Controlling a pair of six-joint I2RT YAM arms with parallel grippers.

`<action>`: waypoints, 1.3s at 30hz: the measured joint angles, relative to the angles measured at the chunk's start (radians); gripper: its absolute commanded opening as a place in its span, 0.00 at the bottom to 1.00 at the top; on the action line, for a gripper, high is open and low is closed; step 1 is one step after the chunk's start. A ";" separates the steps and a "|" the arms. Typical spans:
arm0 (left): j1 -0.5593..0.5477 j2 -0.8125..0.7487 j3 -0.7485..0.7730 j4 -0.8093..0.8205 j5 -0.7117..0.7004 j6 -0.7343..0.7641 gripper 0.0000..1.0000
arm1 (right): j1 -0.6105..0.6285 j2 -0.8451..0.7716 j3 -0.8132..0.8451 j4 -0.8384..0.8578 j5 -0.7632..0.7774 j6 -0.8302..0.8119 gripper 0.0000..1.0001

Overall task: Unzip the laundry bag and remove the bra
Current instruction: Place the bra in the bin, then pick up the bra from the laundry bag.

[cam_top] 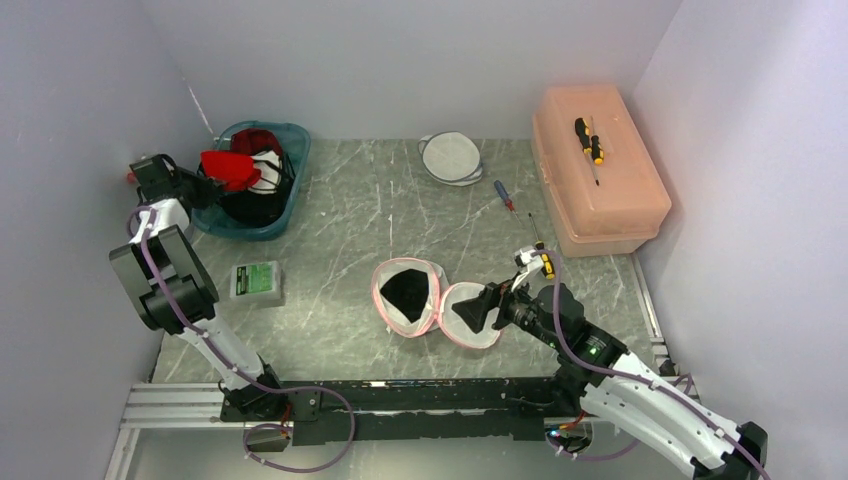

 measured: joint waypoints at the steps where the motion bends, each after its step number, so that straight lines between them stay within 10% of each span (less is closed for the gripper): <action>1: 0.000 0.005 0.000 -0.010 -0.001 0.004 0.28 | 0.000 0.006 0.000 0.000 0.000 -0.002 0.95; 8: -0.002 0.011 0.001 -0.084 -0.008 0.035 0.72 | 0.000 0.045 0.009 0.000 -0.003 -0.009 0.95; 16: -0.002 -0.064 0.006 -0.230 -0.055 0.075 0.94 | 0.000 0.065 0.048 -0.002 0.000 -0.011 0.97; 23: -0.054 -0.306 0.010 -0.313 -0.095 0.106 0.94 | 0.000 0.072 0.114 -0.031 0.033 -0.019 0.97; 39: -0.949 -0.623 -0.291 -0.349 -0.235 0.161 0.88 | 0.057 0.533 0.350 -0.026 -0.015 -0.021 0.82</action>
